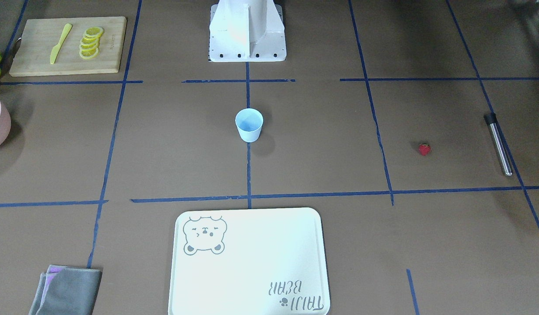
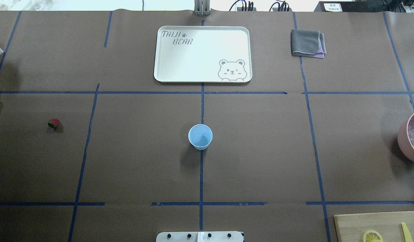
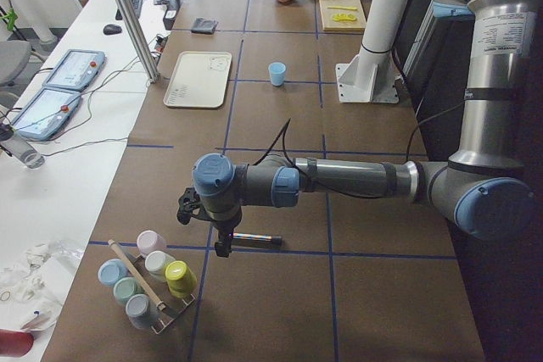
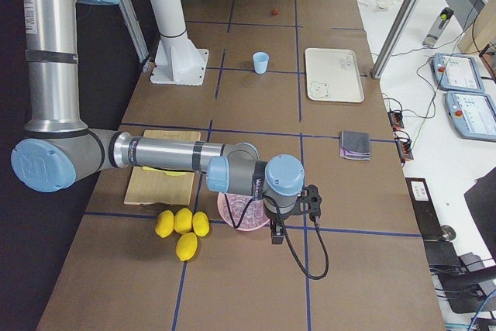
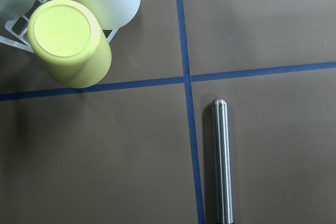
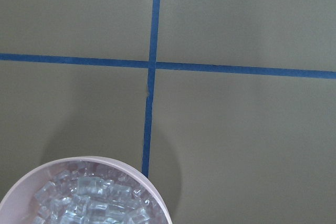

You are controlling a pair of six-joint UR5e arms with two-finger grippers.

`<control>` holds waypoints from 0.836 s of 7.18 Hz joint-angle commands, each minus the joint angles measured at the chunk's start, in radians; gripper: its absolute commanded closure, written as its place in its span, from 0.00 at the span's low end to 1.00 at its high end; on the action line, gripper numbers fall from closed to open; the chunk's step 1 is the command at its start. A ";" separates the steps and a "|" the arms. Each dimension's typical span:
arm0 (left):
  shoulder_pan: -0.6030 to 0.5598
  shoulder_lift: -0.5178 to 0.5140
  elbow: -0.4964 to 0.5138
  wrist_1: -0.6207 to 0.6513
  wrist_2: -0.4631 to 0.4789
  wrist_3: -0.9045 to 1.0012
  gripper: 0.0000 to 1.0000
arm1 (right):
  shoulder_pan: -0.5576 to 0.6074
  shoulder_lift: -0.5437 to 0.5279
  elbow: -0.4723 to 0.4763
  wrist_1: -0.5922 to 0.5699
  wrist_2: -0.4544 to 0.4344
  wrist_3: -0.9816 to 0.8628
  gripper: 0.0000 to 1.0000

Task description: Mash ice and strawberries in cup

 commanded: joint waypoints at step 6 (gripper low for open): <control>0.002 -0.003 -0.008 0.000 -0.001 0.000 0.00 | -0.067 0.018 0.021 0.038 -0.034 0.155 0.00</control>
